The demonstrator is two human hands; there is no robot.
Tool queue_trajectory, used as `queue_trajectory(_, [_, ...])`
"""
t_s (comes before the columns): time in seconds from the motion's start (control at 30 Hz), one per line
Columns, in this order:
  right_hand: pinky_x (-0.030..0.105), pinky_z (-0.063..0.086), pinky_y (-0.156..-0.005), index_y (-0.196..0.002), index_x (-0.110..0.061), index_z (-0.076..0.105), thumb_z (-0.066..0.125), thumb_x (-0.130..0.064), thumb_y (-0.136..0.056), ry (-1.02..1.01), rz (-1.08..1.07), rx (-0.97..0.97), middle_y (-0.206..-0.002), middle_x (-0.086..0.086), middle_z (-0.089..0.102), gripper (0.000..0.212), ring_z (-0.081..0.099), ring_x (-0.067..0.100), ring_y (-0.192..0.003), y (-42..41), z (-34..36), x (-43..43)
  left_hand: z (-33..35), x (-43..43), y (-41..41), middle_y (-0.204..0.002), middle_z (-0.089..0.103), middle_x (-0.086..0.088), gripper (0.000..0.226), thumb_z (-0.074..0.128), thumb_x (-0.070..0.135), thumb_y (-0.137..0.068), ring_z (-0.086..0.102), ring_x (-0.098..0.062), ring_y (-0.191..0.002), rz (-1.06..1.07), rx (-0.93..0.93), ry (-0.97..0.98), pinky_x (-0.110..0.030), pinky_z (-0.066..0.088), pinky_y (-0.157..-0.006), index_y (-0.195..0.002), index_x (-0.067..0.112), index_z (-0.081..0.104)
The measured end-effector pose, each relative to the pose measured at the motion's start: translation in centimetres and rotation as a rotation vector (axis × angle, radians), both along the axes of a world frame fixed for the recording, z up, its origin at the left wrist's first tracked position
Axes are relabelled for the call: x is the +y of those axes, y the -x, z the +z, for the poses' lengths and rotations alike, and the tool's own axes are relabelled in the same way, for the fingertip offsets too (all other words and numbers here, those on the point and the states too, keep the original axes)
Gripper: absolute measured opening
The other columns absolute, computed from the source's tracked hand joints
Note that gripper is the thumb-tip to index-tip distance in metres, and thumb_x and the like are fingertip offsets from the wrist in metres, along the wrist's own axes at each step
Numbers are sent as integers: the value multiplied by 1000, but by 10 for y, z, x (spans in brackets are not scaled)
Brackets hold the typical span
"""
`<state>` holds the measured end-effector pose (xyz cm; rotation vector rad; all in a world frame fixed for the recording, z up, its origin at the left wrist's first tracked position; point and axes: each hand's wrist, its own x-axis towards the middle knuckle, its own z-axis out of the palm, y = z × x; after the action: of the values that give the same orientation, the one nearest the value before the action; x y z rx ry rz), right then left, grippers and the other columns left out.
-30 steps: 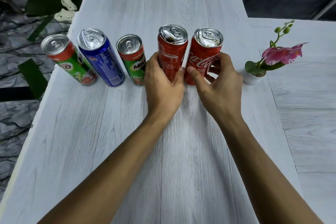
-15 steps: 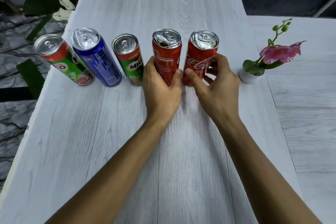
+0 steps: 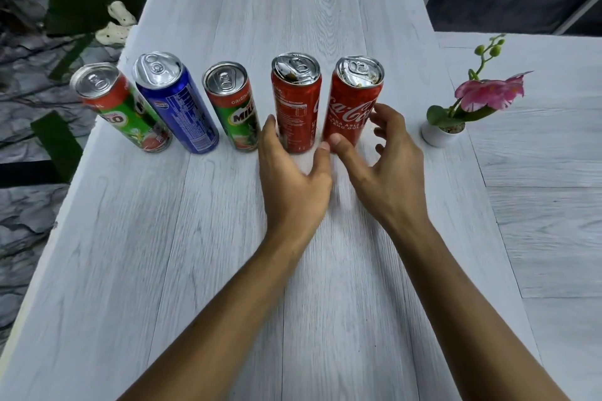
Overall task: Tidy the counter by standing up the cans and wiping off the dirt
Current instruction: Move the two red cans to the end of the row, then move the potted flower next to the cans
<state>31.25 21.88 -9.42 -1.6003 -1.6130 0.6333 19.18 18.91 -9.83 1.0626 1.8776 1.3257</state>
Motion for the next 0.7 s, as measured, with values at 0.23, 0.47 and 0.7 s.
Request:
queue_trajectory(0.23, [25,36,-107,-150,-20,46,59,-63,-95,46,40,-166,-154,0,51,71,46,16,-142,-17,-3,-33,-7,-43,7,-164,35,9,70,68,38,-96,32,-6,-149,-95,131,14,-15,30,-111,-157,27,35])
queue_trajectory(0.47, [28,31,-115,-152,-20,47,58,-57,-98,68,147,-324,-163,-2,39,66,36,16,-149,-43,-7,-70,-12,-70,17,-156,47,13,57,62,46,-95,40,-2,-144,-407,342,7,-44,39,-120,-148,28,50])
queue_trajectory(0.7, [39,39,-117,-150,-14,51,57,-54,-97,34,154,-364,-162,2,40,66,37,19,-150,-79,-5,-82,-5,-65,-6,-164,36,13,65,57,54,-95,31,-5,-151,-634,473,-12,-47,35,-122,-154,32,41])
